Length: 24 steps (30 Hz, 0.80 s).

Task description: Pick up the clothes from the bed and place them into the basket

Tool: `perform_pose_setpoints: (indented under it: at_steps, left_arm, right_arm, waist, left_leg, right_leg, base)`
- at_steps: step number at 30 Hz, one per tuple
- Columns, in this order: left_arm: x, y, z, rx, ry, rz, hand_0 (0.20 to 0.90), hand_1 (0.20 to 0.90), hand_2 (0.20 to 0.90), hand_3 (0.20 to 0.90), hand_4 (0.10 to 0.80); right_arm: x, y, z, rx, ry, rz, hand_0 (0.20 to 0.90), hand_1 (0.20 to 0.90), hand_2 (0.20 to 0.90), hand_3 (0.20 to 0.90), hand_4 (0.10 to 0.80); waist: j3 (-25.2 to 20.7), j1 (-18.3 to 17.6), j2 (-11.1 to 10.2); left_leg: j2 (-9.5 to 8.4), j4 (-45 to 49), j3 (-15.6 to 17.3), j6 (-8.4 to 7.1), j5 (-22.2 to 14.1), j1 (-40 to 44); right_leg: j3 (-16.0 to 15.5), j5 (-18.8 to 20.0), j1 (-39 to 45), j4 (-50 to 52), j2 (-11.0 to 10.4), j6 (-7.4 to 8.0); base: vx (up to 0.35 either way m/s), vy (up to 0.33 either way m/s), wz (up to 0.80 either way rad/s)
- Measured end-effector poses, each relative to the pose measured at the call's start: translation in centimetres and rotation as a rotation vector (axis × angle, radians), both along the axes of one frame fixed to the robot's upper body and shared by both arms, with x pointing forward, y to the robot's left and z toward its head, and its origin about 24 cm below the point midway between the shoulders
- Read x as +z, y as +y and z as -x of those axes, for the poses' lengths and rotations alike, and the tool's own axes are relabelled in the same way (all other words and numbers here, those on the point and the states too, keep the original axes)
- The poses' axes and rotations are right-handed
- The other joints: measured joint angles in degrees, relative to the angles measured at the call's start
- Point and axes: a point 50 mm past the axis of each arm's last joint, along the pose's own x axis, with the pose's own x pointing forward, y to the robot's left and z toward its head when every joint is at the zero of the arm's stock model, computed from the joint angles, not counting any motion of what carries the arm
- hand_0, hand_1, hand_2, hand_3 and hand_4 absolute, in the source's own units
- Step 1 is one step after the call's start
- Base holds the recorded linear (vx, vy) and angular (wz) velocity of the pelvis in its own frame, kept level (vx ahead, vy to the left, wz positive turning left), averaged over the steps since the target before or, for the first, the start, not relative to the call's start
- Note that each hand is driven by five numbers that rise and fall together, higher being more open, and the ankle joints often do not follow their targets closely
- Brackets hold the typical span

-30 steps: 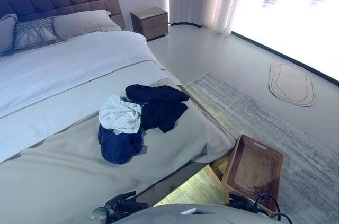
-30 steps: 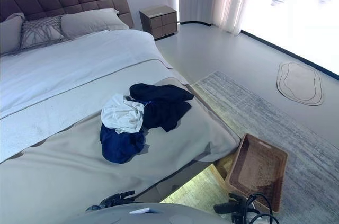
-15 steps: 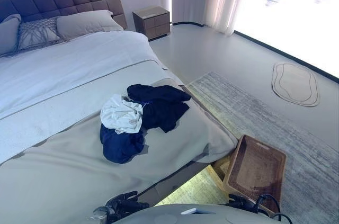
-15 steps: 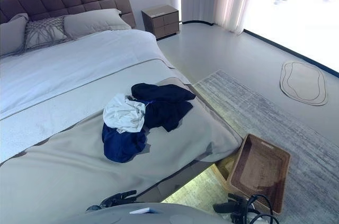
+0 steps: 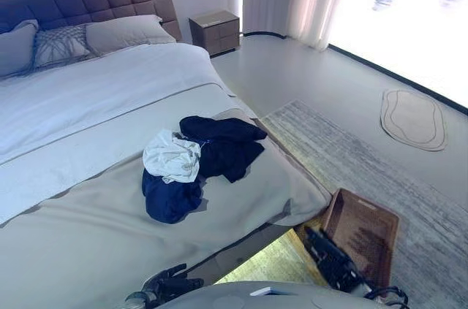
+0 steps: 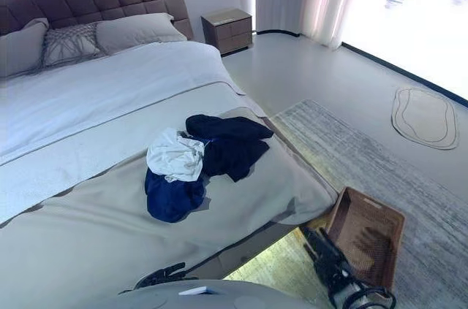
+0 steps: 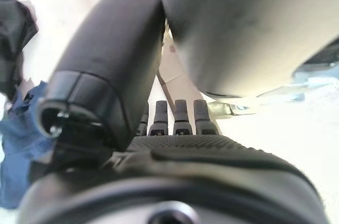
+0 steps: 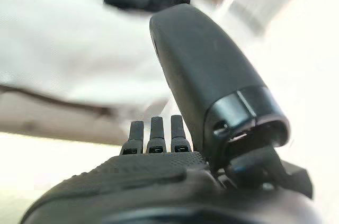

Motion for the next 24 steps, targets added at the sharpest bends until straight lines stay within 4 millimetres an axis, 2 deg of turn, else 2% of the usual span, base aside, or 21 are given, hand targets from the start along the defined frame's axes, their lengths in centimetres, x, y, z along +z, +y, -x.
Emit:
perform_pose_setpoints:
  at_steps: [2,4,6,7,8,10,11,12,14,16,17,19,21,24]
  left_arm:
    - [0.0,-0.1,-0.2,0.003,-0.008,0.003,0.900,0.900,0.900,0.900,0.800]
    - [0.2,-0.3,-1.1,-0.008,-0.039,0.013,0.900,0.900,0.900,0.900,0.800]
    - [0.3,-0.5,-1.2,0.003,-0.054,0.020,0.900,0.900,0.900,0.900,0.800]
    - [0.3,-0.5,-0.9,0.015,-0.054,0.023,0.900,0.900,0.900,0.900,0.800]
    - [0.3,-0.5,-0.9,0.018,-0.056,0.023,0.900,0.900,0.900,0.900,0.800]
    - [0.4,-0.7,-1.5,0.014,-0.081,0.024,0.900,0.900,0.900,0.900,0.800]
    - [0.5,-0.7,-1.8,0.010,-0.091,0.024,0.900,0.900,0.900,0.900,0.800]
    - [0.6,-0.8,-2.3,0.000,-0.116,0.022,0.900,0.900,0.900,0.900,0.800]
    - [1.2,-1.0,-4.6,-0.044,-0.176,0.020,0.900,0.900,0.900,0.900,0.800]
    - [1.7,-0.9,-6.2,-0.047,-0.220,0.017,0.900,0.900,0.900,0.900,0.800]
    - [2.0,-0.6,-7.1,-0.038,-0.250,0.016,0.900,0.900,0.900,0.900,0.800]
    - [2.8,-0.2,-9.0,-0.051,-0.301,0.016,0.900,0.900,0.900,0.900,0.800]
    - [3.6,0.1,-10.7,-0.061,-0.344,0.005,0.900,0.900,0.900,0.900,0.800]
    - [4.6,1.0,-12.4,-0.076,-0.386,-0.029,0.900,0.900,0.900,0.900,0.800]
  right_arm:
    - [1.5,-0.4,-1.9,0.145,-0.078,0.145,0.900,0.900,0.900,0.900,0.800]
    - [4.3,-2.1,-5.0,0.330,-0.165,0.377,0.900,0.900,0.900,0.900,0.800]
    - [7.9,-2.6,-8.2,0.483,-0.239,0.665,0.900,0.900,0.900,0.900,0.800]
    - [9.3,-2.5,-9.6,0.521,-0.285,0.753,0.900,0.900,0.900,0.900,0.800]
    - [10.1,-2.2,-10.4,0.539,-0.310,0.805,0.900,0.900,0.900,0.900,0.800]
    - [13.3,-0.8,-13.9,0.610,-0.391,1.047,0.900,0.900,0.900,0.900,0.800]
    - [14.4,-0.3,-15.1,0.624,-0.423,1.116,0.900,0.900,0.900,0.900,0.800]
    - [16.1,0.7,-17.0,0.643,-0.463,1.228,0.900,0.900,0.900,0.900,0.800]
    - [20.7,1.9,-20.4,0.674,-0.555,1.506,0.900,0.900,0.900,0.900,0.800]
    - [24.0,2.6,-22.0,0.631,-0.631,1.648,0.900,0.900,0.900,0.900,0.800]
    - [26.2,3.5,-23.2,0.614,-0.678,1.735,0.900,0.900,0.900,0.900,0.800]
    - [29.5,5.0,-24.7,0.584,-0.742,1.831,0.900,0.900,0.900,0.900,0.800]
    - [31.9,5.8,-26.0,0.573,-0.744,1.897,0.900,0.900,0.900,0.900,0.800]
    - [33.2,5.5,-27.3,0.581,-0.637,1.946,0.900,0.900,0.900,0.900,0.800]
  waist:
    - [0.09,0.52,-0.07]
    - [0.24,1.96,0.13]
    - [0.69,3.39,0.12]
    - [0.78,3.73,-0.04]
    - [0.88,4.21,-0.15]
    - [2.15,5.50,-0.32]
    - [2.66,6.19,-0.20]
    - [3.26,7.38,-0.67]
    - [6.02,9.52,-0.23]
    - [8.71,11.86,-0.59]
    - [10.10,14.00,-1.17]
    - [12.72,15.89,-2.24]
    - [15.08,18.33,-3.19]
    - [18.22,21.72,-4.65]
  left_leg:
    - [-0.54,0.00,-0.95,0.00,0.09,-0.82]
    - [-1.02,0.03,-1.97,0.27,0.49,-2.23]
    - [-1.88,0.04,-4.21,0.97,1.31,-2.85]
    - [-2.15,0.05,-4.89,1.33,1.88,-3.29]
    - [-2.28,0.05,-5.17,1.30,2.08,-3.49]
    - [-2.92,0.30,-7.06,1.26,2.85,-4.56]
    - [-3.11,0.31,-7.65,1.26,3.10,-4.98]
    - [-3.35,0.24,-8.48,1.41,3.39,-6.67]
    - [-3.75,0.40,-10.92,1.46,4.96,-9.87]
    - [-4.00,0.43,-12.45,1.31,5.48,-11.50]
    - [-4.17,0.88,-13.39,1.32,5.89,-13.22]
    - [-4.63,2.57,-14.89,1.09,5.86,-15.74]
    - [-4.94,4.36,-16.49,0.57,5.51,-18.05]
    - [-5.87,6.19,-18.10,-0.10,4.92,-20.16]
  right_leg:
    - [-1.04,-0.16,-0.21,0.00,-0.14,-0.19]
    - [-2.45,-0.11,-1.04,0.00,-0.49,-0.18]
    - [-4.63,0.04,-0.52,0.01,-0.91,0.08]
    - [-5.45,0.04,-0.50,0.02,-0.92,0.09]
    - [-5.76,0.04,-0.55,0.02,-1.00,0.10]
    - [-7.44,0.05,-0.66,0.29,-1.30,0.12]
    - [-8.16,0.04,-0.67,0.30,-1.42,0.14]
    - [-9.21,-0.03,-1.72,0.31,-1.52,0.25]
    - [-11.61,0.47,-3.48,0.39,-1.52,1.00]
    - [-12.68,0.47,-4.47,0.81,-1.49,0.99]
    - [-13.59,0.44,-5.71,1.58,-1.53,1.02]
    - [-14.92,-0.01,-7.24,2.91,-1.88,1.58]
    - [-16.59,-0.71,-8.37,4.16,-2.40,1.98]
    - [-18.17,-2.50,-9.91,7.06,-3.39,1.64]
  base:
    - [0.024,0.080,0.30]
    - [0.024,0.105,0.35]
    - [-0.001,0.129,0.49]
    - [-0.020,0.115,0.43]
    - [-0.032,0.118,0.30]
    - [-0.052,0.089,0.39]
    - [-0.113,0.078,0.52]
    - [-0.122,0.067,0.52]
    - [-0.108,0.056,0.59]
    - [-0.096,0.011,0.50]
    - [-0.093,-0.004,0.42]
    - [-0.019,-0.034,0.39]
    - [0.036,-0.058,0.42]
    - [-0.007,-0.019,0.38]
